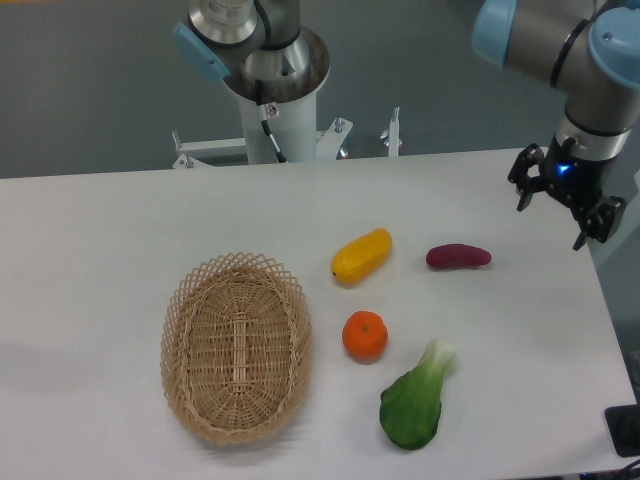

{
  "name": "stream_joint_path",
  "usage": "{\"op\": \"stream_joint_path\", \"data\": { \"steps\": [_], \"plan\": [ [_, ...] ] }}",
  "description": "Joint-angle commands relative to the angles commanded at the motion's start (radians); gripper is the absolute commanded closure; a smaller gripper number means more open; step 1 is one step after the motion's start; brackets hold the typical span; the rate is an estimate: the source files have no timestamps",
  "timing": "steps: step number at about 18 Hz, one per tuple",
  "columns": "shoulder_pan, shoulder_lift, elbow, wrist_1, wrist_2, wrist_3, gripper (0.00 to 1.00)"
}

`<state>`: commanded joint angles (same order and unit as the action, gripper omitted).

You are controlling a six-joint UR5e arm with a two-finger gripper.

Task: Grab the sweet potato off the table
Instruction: 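Move the gripper toward the purple sweet potato and lower over it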

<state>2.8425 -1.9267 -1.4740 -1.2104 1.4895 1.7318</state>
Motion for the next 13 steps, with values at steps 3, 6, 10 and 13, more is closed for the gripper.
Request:
{"op": "stream_joint_path", "data": {
  "steps": [3,6,10,13],
  "plan": [
    [-0.005,-0.006,-0.063,0.044,0.003,0.049,0.00],
    [-0.008,-0.024,-0.132,0.127,0.032,0.073,0.00],
    [-0.011,-0.046,-0.199,0.153,0.107,0.173,0.00],
    [-0.017,-0.064,-0.261,0.251,0.117,0.195,0.00]
  ]
}}
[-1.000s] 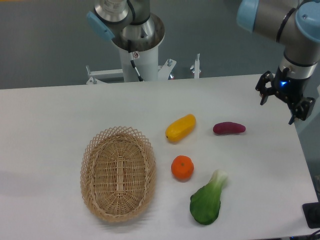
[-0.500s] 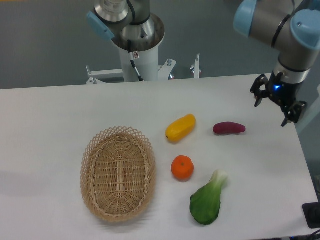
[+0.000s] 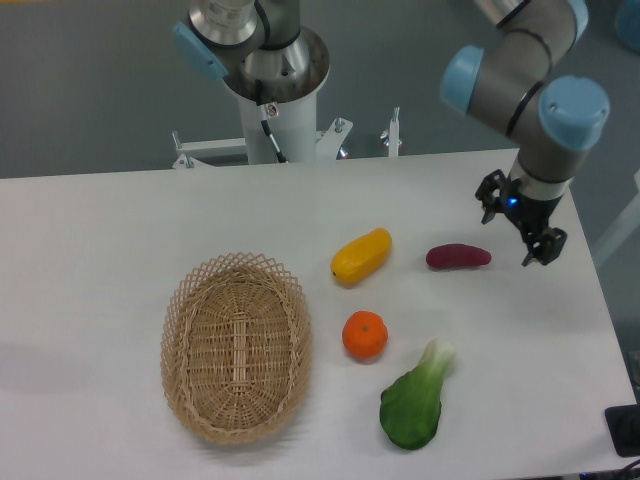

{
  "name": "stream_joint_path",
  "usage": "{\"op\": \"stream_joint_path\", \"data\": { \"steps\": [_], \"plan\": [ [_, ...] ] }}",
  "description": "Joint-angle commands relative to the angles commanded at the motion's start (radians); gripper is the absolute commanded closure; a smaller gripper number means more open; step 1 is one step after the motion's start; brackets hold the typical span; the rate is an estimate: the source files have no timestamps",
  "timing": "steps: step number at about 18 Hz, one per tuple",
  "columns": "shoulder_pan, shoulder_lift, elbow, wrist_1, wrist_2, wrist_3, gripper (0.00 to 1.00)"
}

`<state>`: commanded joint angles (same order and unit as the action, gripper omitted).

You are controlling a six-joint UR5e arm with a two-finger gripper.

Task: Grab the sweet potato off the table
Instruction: 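Move the gripper toward the purple sweet potato and lower over it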

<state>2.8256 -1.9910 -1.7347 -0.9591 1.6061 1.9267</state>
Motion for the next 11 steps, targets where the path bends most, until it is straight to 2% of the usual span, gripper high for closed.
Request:
{"op": "stream_joint_path", "data": {
  "steps": [2,3,11],
  "plan": [
    [-0.018,-0.014,-0.038,0.071,0.011,0.014,0.00],
    [-0.020,-0.012,-0.052,0.085,0.017,0.021,0.00],
    [-0.051,-0.019,-0.106,0.114,0.020,0.040,0.00]
  ]
}}
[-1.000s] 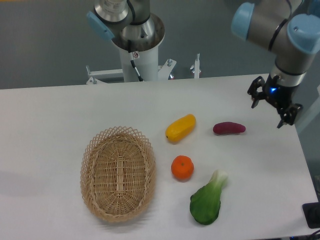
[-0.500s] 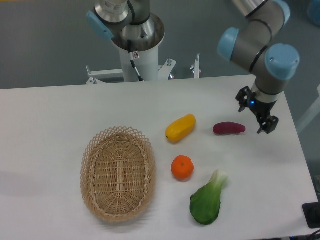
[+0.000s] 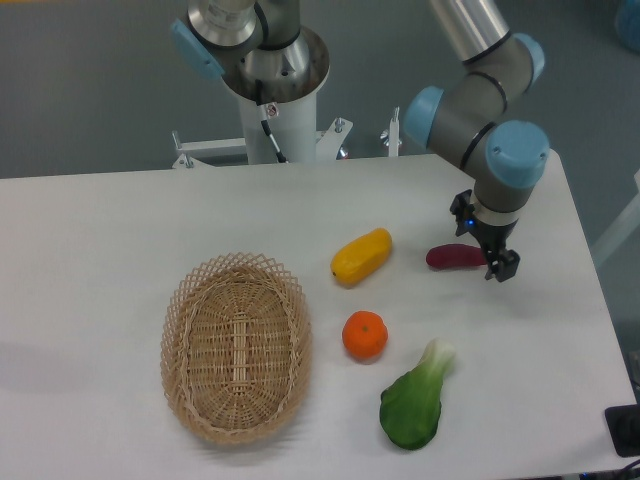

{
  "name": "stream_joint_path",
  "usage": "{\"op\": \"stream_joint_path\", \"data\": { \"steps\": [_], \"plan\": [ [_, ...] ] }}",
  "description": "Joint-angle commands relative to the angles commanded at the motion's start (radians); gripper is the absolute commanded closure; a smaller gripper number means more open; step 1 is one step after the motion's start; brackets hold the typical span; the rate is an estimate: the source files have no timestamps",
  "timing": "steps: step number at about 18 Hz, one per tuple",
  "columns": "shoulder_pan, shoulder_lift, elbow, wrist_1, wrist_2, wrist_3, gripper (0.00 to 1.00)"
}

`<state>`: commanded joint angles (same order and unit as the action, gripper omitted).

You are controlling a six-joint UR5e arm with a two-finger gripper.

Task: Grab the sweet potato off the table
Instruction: 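Move the gripper toward the purple sweet potato and lower over it, then close the gripper around the purple sweet potato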

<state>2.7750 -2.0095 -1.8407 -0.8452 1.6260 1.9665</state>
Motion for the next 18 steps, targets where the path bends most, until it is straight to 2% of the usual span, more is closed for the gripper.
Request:
{"op": "stream_joint_path", "data": {
  "steps": [8,14,17,18],
  "plan": [
    [-0.002,0.005,-0.020,0.006,0.000,0.002,0.03],
    [-0.003,0.005,-0.028,0.014,0.000,-0.003,0.26],
    [-0.002,0.005,-0.023,0.014,0.000,-0.005,0.46],
    [-0.002,0.006,-0.017,0.012,0.000,-0.005,0.49]
  ]
}}
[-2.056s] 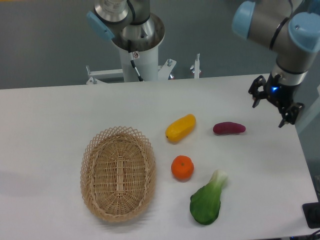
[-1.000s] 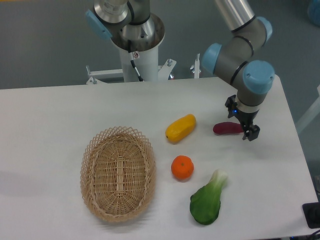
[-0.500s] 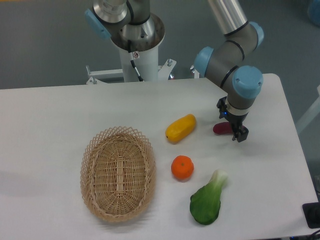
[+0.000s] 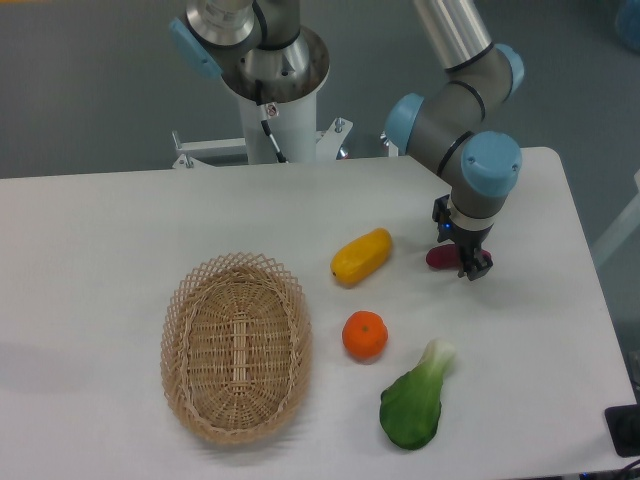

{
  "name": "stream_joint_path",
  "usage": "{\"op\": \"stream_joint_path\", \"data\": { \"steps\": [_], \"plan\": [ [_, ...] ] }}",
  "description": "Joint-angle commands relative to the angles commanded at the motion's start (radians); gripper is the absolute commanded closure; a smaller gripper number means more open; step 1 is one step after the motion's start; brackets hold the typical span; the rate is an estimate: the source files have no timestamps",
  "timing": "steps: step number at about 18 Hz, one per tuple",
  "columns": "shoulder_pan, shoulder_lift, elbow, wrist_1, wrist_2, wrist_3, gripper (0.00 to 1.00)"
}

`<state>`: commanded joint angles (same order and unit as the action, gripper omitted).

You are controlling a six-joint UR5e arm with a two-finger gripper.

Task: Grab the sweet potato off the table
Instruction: 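Close the gripper around the purple sweet potato, then lift the held sweet potato up off the table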

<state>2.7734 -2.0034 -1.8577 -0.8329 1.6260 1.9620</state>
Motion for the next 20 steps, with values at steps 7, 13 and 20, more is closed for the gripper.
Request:
{"op": "stream_joint_path", "data": {
  "steps": [7,13,20],
  "plan": [
    [0.006,0.002,0.031,-0.002,0.000,-0.005,0.57],
    [0.005,0.029,0.100,-0.020,-0.014,-0.053,0.57],
    [-0.023,0.063,0.158,-0.021,-0.142,-0.198,0.64]
  ]
}}
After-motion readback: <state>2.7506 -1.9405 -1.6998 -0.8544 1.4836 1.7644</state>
